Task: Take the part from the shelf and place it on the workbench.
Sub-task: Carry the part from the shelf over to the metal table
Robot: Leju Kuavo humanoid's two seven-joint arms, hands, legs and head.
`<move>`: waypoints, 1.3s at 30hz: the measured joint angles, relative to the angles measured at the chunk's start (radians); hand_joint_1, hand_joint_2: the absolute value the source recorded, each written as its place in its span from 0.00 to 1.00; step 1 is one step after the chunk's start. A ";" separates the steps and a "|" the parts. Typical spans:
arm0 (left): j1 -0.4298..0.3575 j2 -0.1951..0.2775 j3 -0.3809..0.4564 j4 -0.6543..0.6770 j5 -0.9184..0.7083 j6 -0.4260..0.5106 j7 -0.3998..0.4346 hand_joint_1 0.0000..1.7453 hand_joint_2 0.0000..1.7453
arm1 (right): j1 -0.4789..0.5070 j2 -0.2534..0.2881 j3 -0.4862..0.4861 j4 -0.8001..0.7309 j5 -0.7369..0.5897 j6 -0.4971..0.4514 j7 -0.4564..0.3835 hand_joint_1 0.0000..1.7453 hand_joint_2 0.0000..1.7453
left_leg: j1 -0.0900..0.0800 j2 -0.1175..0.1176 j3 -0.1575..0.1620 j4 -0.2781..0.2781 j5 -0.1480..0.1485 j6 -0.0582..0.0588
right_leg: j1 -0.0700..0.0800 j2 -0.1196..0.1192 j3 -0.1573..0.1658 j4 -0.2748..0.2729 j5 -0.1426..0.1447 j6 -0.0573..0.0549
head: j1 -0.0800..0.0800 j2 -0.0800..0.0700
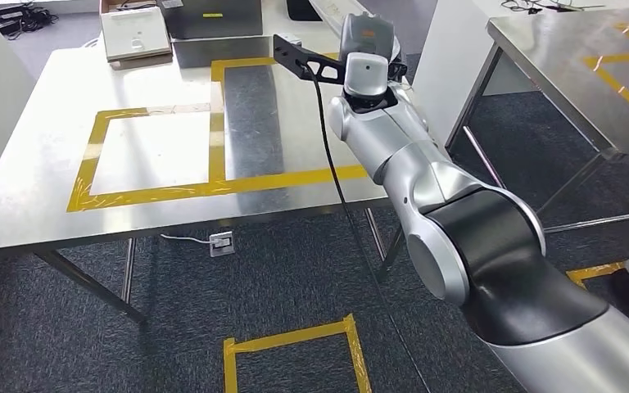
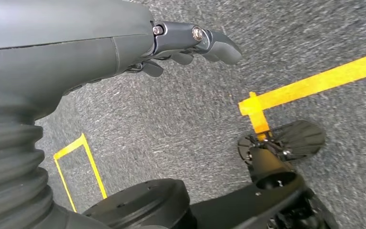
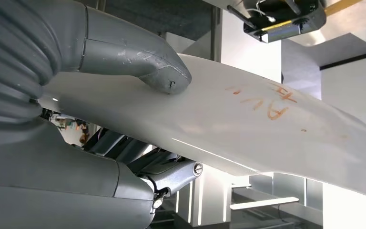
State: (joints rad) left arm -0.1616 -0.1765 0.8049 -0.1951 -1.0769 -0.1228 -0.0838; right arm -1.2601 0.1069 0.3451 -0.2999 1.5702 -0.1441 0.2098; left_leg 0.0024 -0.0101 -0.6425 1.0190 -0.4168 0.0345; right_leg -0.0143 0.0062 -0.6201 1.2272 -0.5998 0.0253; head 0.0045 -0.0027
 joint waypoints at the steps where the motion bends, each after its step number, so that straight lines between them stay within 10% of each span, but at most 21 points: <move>1: 0.001 0.000 0.000 0.000 0.000 0.000 0.000 0.00 1.00 | 0.007 -0.001 0.000 0.000 0.000 0.000 0.000 1.00 1.00 | -0.001 -0.002 0.010 0.000 -0.009 0.001 | 0.000 0.000 -0.041 0.046 -0.022 0.001 | 0.000 0.000; 3: 0.005 0.000 0.000 0.000 0.000 0.000 0.001 0.00 1.00 | 0.021 -0.002 0.000 0.001 0.000 0.000 0.001 1.00 1.00 | -0.003 -0.006 0.034 0.000 -0.028 0.001 | 0.001 0.000 -0.089 0.056 -0.021 -0.002 | 0.001 0.000; 7: 0.006 -0.002 0.000 0.001 0.000 0.000 0.000 0.00 1.00 | 0.022 -0.002 -0.001 0.001 0.000 0.001 -0.001 1.00 1.00 | -0.010 -0.009 0.082 0.002 -0.067 -0.008 | 0.015 -0.001 -0.061 -0.170 0.173 -0.028 | 0.002 0.000; 9: 0.005 -0.004 0.000 0.002 0.000 0.000 0.000 0.00 1.00 | 0.020 -0.002 -0.001 0.002 0.000 0.002 -0.001 1.00 1.00 | -0.011 -0.011 0.092 0.003 -0.078 -0.021 | 0.022 -0.002 -0.049 -0.214 0.205 -0.037 | 0.003 0.000; 13: 0.003 -0.002 0.000 0.000 0.001 0.000 0.000 0.00 1.00 | 0.009 0.000 -0.001 -0.001 0.000 0.002 -0.001 1.00 1.00 | -0.010 -0.007 0.072 0.068 -0.091 -0.044 | 0.012 -0.001 -0.011 -0.230 0.194 -0.058 | 0.002 0.000; 17: 0.003 -0.001 0.000 0.000 0.002 0.000 0.000 0.00 1.00 | 0.007 0.004 -0.001 -0.001 0.001 0.003 -0.004 1.00 1.00 | 0.002 -0.001 -0.070 0.275 -0.156 -0.062 | 0.009 0.001 0.023 -0.230 0.165 -0.063 | -0.001 0.000; 23: 0.005 0.002 0.000 0.001 0.003 0.000 0.000 0.00 1.00 | 0.009 0.008 -0.001 0.000 0.001 0.005 -0.010 1.00 1.00 | 0.005 0.007 -0.027 0.016 0.029 -0.061 | 0.005 0.004 0.069 -0.215 0.110 -0.039 | -0.004 0.000; 27: 0.007 0.001 0.001 0.001 0.003 0.000 -0.002 0.00 1.00 | 0.014 0.009 -0.001 0.000 0.000 0.007 -0.018 1.00 1.00 | 0.003 0.005 -0.013 0.002 0.024 -0.034 | 0.006 0.003 0.076 -0.220 0.097 -0.019 | 0.000 0.000; 36: 0.001 -0.001 0.001 0.001 0.003 0.000 -0.003 0.00 1.00 | 0.055 0.025 -0.001 0.000 0.001 0.008 -0.072 1.00 1.00 | 0.002 -0.008 -0.003 0.000 0.011 -0.023 | 0.009 -0.001 0.102 -0.243 0.090 -0.048 | 0.007 0.000; 39: 0.001 -0.001 0.001 0.000 0.002 0.000 -0.003 0.00 1.00 | 0.083 0.030 0.000 0.001 0.001 0.007 -0.079 1.00 1.00 | 0.000 -0.008 -0.003 0.001 0.011 -0.022 | 0.007 -0.001 0.103 -0.245 0.091 -0.035 | 0.008 0.000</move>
State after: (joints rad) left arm -0.1604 -0.1778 0.8061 -0.1948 -1.0746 -0.1228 -0.0866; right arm -1.1768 0.1371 0.3454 -0.2994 1.5709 -0.1370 0.1311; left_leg 0.0027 -0.0185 -0.6455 1.0198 -0.4061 0.0129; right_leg -0.0070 0.0048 -0.5173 0.9819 -0.5087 -0.0099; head 0.0121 -0.0027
